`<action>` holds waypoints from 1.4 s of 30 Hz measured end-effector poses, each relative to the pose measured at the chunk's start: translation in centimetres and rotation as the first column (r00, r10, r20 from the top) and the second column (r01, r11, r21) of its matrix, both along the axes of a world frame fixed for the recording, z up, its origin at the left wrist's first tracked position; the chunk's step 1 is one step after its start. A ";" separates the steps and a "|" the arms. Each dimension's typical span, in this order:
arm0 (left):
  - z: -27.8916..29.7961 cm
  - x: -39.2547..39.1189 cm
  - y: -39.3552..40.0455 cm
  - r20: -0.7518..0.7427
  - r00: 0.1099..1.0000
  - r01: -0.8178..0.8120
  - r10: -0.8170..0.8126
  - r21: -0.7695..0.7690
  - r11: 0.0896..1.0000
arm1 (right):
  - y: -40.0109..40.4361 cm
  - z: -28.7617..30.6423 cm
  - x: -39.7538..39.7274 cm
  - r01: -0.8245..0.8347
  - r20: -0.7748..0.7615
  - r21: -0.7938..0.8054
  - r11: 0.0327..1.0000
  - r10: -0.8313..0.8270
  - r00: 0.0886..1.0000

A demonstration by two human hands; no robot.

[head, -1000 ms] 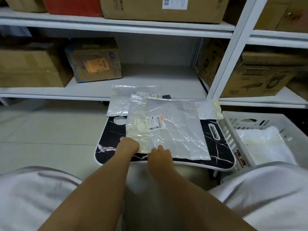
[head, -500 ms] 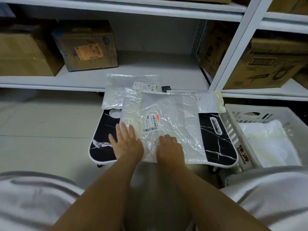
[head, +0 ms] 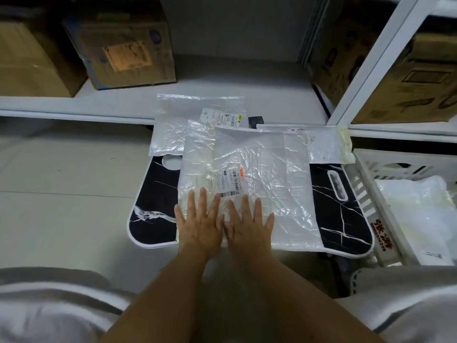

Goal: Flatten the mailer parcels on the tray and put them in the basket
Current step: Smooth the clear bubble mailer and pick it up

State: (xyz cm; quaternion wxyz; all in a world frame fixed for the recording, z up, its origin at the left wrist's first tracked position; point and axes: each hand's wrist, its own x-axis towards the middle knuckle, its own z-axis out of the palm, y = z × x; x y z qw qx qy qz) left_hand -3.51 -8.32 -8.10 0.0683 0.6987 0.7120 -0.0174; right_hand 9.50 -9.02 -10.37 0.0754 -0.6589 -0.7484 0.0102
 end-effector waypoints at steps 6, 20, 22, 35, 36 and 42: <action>0.7 -0.1 0.4 0.027 1.000 0.017 -0.014 -0.107 0.994 | 0.4 0.2 -0.2 0.020 0.042 -0.050 0.999 -0.018 0.999; 1.9 2.2 4.1 -0.028 0.991 0.133 -0.131 0.084 0.988 | 5.7 3.8 2.2 -0.028 0.040 0.070 0.997 0.025 0.999; 1.1 2.1 4.6 -0.040 0.981 0.191 -0.191 -0.002 0.982 | 5.8 2.9 3.2 -0.024 0.053 -0.113 0.993 0.030 0.998; 2.3 2.4 6.9 -0.031 0.981 0.195 -0.193 0.060 0.979 | 7.2 3.6 3.8 0.001 0.087 -0.178 0.984 0.015 0.996; 2.7 2.7 7.7 -0.050 0.978 0.205 -0.201 0.092 0.975 | 7.7 4.0 3.9 0.007 0.087 -0.115 0.993 0.003 0.996; 2.7 3.2 10.2 -0.168 0.958 0.253 -0.230 0.130 0.959 | 10.6 5.0 4.3 0.004 0.081 0.058 0.998 -0.009 0.997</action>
